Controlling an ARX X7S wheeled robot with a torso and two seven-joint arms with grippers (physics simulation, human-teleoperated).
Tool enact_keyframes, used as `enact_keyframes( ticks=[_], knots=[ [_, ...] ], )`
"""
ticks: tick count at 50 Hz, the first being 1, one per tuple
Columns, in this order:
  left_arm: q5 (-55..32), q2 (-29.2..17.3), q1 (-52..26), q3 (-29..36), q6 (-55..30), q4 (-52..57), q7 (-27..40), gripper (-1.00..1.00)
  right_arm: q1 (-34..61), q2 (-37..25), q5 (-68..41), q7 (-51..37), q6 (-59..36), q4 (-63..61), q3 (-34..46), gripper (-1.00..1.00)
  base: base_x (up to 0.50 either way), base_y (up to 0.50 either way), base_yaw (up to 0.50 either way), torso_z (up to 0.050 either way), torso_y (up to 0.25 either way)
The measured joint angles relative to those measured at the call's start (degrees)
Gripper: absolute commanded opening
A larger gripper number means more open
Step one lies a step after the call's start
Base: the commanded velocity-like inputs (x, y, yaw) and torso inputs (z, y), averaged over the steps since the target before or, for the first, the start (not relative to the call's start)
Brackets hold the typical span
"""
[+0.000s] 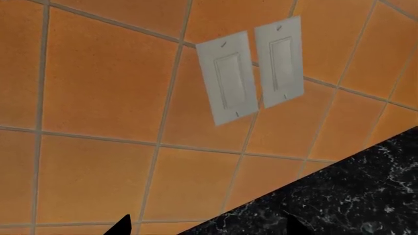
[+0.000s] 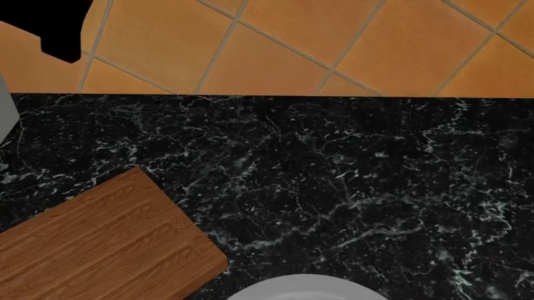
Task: Place all breads on the cutting board.
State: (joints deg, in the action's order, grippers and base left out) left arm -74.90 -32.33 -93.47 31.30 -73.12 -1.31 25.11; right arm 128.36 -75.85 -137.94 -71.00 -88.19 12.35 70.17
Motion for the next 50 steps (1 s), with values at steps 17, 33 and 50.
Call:
enact_keyframes(
  ticks=[17,33,50],
  knots=[
    [0.95,0.37,0.35,1.28,1.06,-0.64,-0.94,1.00,5.48,-6.89,-7.26,-10.90,-0.39,0.21,5.73,1.00,0.00,0.00,0.00,0.000,0.000],
    [0.49,0.81,0.12,1.62,0.94,0.10,0.30,1.00,6.00,-10.51,18.42,9.77,-0.04,2.40,4.77,1.00,0.00,0.00,0.00,0.000,0.000],
    [-0.28,1.17,1.44,1.62,1.62,2.02,1.92,1.00,-1.03,-11.33,38.86,29.80,7.37,5.21,6.40,1.00,0.00,0.00,0.00,0.000,0.000]
  ],
)
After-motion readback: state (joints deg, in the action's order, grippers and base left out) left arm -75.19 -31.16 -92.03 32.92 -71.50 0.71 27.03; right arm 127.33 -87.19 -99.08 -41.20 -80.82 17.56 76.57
